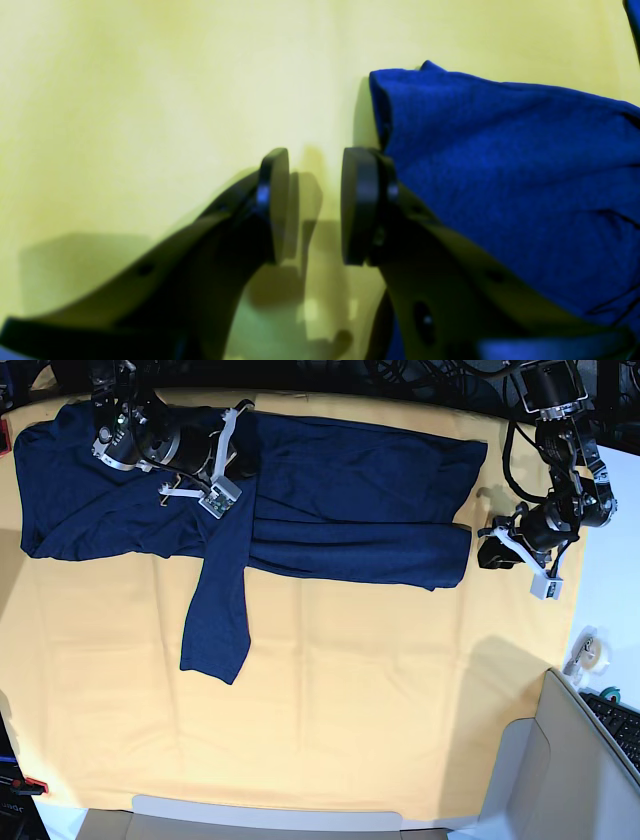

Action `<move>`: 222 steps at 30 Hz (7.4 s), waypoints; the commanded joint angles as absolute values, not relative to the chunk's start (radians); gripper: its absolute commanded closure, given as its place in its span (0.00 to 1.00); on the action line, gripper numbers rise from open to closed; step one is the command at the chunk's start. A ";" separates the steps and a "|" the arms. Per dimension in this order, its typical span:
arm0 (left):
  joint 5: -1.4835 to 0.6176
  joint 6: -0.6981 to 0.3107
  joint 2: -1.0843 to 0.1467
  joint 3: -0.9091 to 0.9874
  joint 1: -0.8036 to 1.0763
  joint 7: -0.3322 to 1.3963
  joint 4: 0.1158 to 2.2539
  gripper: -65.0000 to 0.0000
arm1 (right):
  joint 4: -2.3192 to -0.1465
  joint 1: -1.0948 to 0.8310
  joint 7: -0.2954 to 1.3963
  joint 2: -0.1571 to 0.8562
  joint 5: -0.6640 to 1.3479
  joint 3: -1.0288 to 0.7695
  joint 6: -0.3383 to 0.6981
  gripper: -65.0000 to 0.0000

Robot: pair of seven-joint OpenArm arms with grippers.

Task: Fold the T-shirt properly
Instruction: 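Regrasp the sleeve cuff with the right gripper and lift it, then drag the sleeve across the folded shirt toward the left gripper, then release the sleeve and move the right gripper back to the shirt's end, then lower the left gripper onto the shirt's end near it and grasp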

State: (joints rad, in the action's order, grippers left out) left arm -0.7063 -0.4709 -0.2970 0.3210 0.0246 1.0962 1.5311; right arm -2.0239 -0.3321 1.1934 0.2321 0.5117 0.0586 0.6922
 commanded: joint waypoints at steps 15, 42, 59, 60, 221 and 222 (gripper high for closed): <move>-0.720 -0.473 -0.300 0.325 0.012 1.084 1.547 0.72 | -2.026 -0.173 1.175 0.120 0.504 -0.024 0.698 0.39; -0.720 -0.473 -0.298 0.325 0.030 1.082 1.547 0.72 | -1.170 0.424 1.056 -0.127 0.499 -0.794 0.510 0.39; -0.720 -0.473 -0.298 0.325 0.027 1.082 1.547 0.72 | -1.132 0.426 0.849 -0.134 0.499 -0.631 0.254 0.39; -0.720 -0.473 -0.298 0.325 0.027 1.082 1.547 0.72 | -1.132 0.423 0.828 -0.131 0.499 -0.605 0.240 0.39; -1.402 -0.607 -0.335 0.449 0.110 1.396 1.296 0.60 | -1.980 -0.159 0.892 0.165 0.501 -0.544 0.180 0.36; -1.402 -0.607 -0.335 0.447 0.110 1.396 1.296 0.60 | -1.980 -0.159 0.892 0.165 0.501 -0.544 0.180 0.36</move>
